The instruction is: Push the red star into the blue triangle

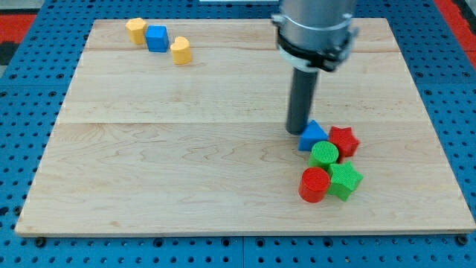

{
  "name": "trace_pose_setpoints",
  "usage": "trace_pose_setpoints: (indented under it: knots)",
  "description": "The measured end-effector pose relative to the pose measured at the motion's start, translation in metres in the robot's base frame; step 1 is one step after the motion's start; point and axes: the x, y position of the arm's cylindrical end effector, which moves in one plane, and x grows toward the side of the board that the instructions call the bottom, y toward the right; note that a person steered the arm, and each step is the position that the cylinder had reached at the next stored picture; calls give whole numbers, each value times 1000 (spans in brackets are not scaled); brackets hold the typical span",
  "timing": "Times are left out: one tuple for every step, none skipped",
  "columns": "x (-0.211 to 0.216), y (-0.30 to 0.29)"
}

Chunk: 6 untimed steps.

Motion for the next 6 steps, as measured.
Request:
trace_pose_setpoints:
  knots:
    - [28, 37]
    - [20, 12]
    - [-28, -23]
    - [-36, 58]
    - [-14, 107]
    - [16, 117]
